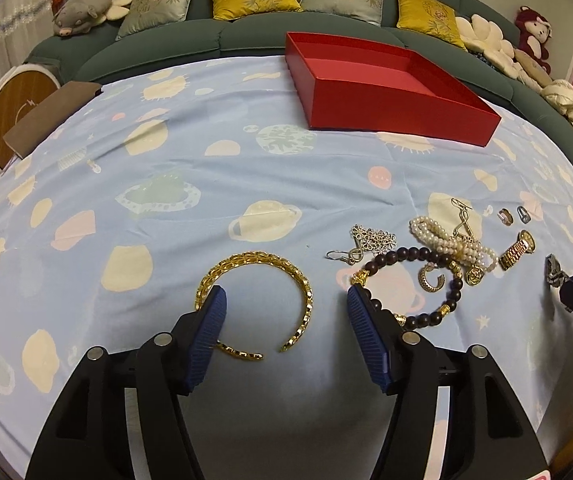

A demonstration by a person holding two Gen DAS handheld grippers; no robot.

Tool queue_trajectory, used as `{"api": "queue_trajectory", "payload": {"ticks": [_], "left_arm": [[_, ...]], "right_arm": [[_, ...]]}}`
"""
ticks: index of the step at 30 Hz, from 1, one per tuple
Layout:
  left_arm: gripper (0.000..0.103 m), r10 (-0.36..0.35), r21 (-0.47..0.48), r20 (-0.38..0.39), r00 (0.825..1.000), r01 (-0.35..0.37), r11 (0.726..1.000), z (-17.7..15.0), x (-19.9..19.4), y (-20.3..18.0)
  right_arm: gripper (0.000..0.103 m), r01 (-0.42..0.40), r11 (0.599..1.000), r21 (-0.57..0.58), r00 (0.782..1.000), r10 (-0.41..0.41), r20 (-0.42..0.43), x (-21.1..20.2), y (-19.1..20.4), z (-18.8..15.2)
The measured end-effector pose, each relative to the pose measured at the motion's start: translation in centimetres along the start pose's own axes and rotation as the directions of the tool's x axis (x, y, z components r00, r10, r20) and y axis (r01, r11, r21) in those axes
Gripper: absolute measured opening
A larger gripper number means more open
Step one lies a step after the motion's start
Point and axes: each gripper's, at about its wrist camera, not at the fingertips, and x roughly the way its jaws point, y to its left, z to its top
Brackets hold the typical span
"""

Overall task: Organize jewelry
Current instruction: 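Lift the gold bangle with the left gripper while the right gripper lifts the silver watch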

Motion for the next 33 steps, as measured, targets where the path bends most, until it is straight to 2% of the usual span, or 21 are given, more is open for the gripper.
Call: {"api": "queue_trajectory", "payload": {"ticks": [5, 9, 15, 19, 21, 22, 28, 30, 33], "left_arm": [[0.061, 0.073, -0.042, 0.024, 0.997, -0.072, 0.997, 0.3, -0.2, 1.2], [0.061, 0.063, -0.079, 0.067, 0.996, -0.057, 0.995, 0.6, -1.5, 2.4], [0.061, 0.077, -0.083, 0.009, 0.997, -0.076, 0.994, 0.0, -0.2, 3.4], [0.061, 0.1, -0.055, 0.019, 0.995, -0.099, 0.994, -0.4, -0.1, 3.2], [0.061, 0.096, -0.061, 0.02, 0.995, -0.095, 0.994, -0.5, -0.1, 3.3], [0.057, 0.092, -0.061, 0.022, 0.996, -0.091, 0.994, -0.5, -0.1, 3.3], [0.056, 0.062, -0.061, 0.033, 0.998, -0.059, 0.996, -0.3, -0.7, 2.9], [0.056, 0.054, -0.066, 0.054, 0.997, -0.051, 0.997, 0.1, -1.4, 2.7], [0.056, 0.006, -0.078, 0.097, 0.995, 0.002, 0.997, 1.3, -3.2, 2.1]], "right_arm": [[0.024, -0.001, 1.0, 0.004, 1.0, 0.001, -0.001, 0.1, 0.1, 0.0], [0.024, -0.003, 1.0, 0.009, 1.0, 0.003, -0.002, 0.1, 0.0, 0.1], [0.024, -0.005, 1.0, 0.009, 1.0, 0.005, -0.002, 0.1, 0.0, 0.1], [0.024, -0.005, 1.0, 0.009, 1.0, 0.005, -0.003, 0.1, 0.0, 0.1], [0.024, -0.006, 1.0, 0.007, 1.0, 0.007, -0.003, 0.1, 0.0, 0.1], [0.024, -0.007, 1.0, 0.005, 1.0, 0.007, -0.003, 0.1, 0.1, 0.1], [0.024, -0.017, 1.0, 0.001, 1.0, 0.017, 0.012, -0.5, 0.5, 0.3], [0.024, -0.029, 1.0, -0.002, 0.999, 0.029, 0.023, -0.9, 0.7, 0.6], [0.024, -0.061, 0.998, -0.008, 0.997, 0.061, 0.046, -2.2, 1.1, 1.4]]}}
